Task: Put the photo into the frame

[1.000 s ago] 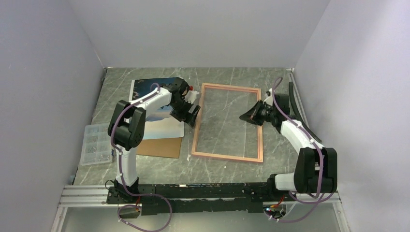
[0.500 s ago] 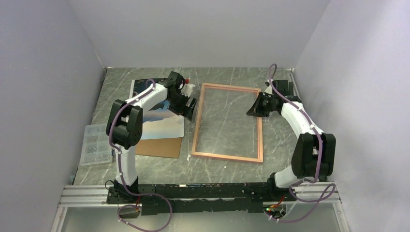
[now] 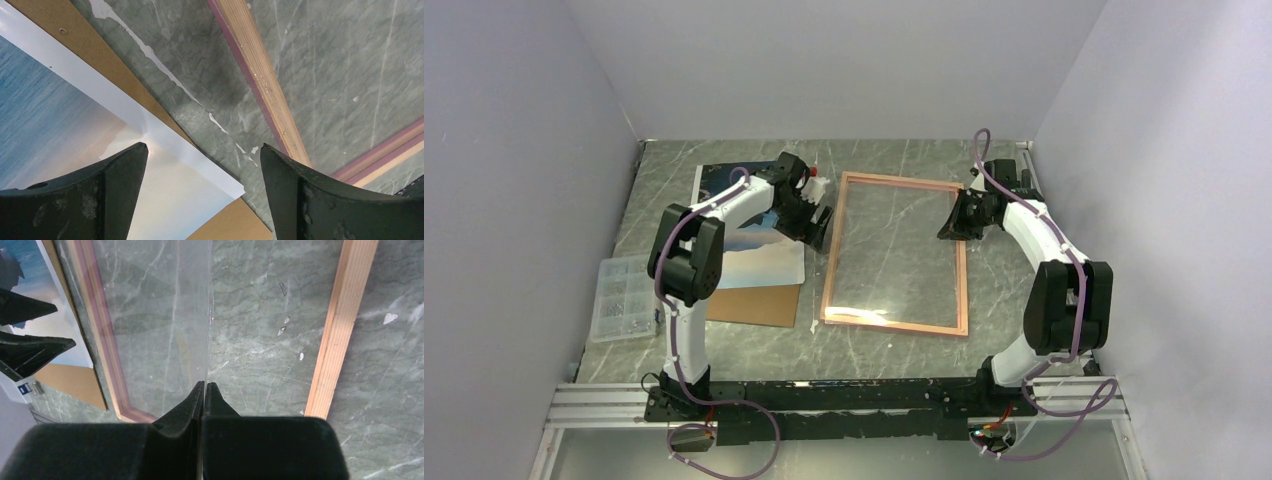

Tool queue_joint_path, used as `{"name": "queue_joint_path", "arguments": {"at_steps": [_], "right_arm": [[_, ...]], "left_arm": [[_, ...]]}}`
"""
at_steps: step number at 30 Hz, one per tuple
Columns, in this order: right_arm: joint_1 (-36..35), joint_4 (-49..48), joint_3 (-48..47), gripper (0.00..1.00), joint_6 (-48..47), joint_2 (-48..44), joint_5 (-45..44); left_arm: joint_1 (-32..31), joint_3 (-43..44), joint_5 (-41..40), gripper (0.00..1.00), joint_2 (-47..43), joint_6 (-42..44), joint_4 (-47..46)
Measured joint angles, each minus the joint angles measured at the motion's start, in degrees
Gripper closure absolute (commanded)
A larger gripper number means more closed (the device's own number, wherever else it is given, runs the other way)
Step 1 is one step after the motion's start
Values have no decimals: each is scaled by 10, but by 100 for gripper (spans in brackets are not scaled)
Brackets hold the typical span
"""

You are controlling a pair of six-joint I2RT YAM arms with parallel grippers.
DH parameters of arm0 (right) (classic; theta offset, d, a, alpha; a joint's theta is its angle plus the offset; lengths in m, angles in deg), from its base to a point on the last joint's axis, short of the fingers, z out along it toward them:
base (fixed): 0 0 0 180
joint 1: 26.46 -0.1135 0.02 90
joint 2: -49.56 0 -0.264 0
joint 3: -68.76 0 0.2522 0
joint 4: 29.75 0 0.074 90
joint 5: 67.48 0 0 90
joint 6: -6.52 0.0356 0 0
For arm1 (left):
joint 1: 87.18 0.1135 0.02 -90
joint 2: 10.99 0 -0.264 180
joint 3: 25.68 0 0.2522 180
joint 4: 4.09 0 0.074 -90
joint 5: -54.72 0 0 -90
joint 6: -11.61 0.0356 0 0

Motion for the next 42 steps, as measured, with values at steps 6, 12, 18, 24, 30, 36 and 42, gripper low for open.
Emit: {"name": "queue_joint_path", "arguments": {"at_steps": [6, 12, 18, 24, 30, 36, 42], "right_arm": [[0, 0, 0, 100, 3, 1, -19], [0, -2, 0, 100, 8, 4, -38], [1, -10, 1, 100, 19, 4, -50], [1, -31, 11, 100, 33, 4, -59], [2, -47, 14, 100, 45, 5, -60], [2, -52, 14, 100, 46, 9, -60], [4, -55, 20, 100, 50, 9, -56]], "left_arm": [[0, -9, -3, 12, 0, 0, -7], [0, -14, -6, 13, 0, 0, -10], [0, -17, -7, 14, 0, 0, -11], [0, -23, -12, 15, 0, 0, -17], [-4, -26, -12, 16, 0, 0, -20], [-9, -29, -13, 16, 1, 1, -23], [-10, -29, -16, 17, 1, 2, -23]]}}
